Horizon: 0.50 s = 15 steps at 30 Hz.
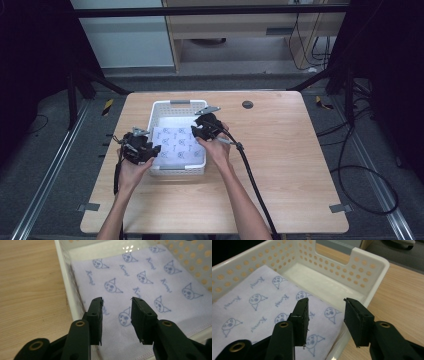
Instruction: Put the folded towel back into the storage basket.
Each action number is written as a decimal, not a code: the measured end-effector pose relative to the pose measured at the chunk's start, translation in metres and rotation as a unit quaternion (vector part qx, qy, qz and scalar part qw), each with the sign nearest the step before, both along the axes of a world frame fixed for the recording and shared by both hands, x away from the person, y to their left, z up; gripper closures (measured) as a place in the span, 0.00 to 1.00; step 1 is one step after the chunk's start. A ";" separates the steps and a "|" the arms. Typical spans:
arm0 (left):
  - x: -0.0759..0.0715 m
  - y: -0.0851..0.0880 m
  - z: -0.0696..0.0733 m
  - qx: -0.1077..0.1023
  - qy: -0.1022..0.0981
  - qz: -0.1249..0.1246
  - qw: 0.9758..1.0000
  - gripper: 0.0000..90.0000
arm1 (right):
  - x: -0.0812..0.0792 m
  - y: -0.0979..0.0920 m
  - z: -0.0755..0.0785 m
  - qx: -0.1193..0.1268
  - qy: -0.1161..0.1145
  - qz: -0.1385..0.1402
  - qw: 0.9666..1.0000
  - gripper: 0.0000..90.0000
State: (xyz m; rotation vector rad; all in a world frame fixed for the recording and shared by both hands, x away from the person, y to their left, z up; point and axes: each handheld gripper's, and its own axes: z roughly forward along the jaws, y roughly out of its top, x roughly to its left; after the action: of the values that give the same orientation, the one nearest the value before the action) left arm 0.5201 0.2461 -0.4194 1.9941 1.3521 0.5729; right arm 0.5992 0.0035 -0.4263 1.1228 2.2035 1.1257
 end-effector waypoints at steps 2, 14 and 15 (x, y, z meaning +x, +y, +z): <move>-0.003 0.001 0.006 -0.006 -0.013 0.001 1.000 0.66 | -0.002 -0.003 0.004 0.001 -0.008 0.002 1.000 0.58; -0.026 0.000 0.030 -0.039 -0.086 -0.005 0.996 0.54 | -0.024 -0.027 0.036 0.047 -0.046 0.010 0.998 0.40; -0.028 0.000 0.031 -0.040 -0.090 -0.007 0.995 0.53 | -0.027 -0.030 0.038 0.050 -0.048 0.010 0.998 0.39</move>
State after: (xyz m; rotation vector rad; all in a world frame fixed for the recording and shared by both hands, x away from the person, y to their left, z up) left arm 0.4923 0.2456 -0.3881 1.8397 1.2319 0.6637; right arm 0.5727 -0.0265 -0.3880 1.0660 2.1104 1.2847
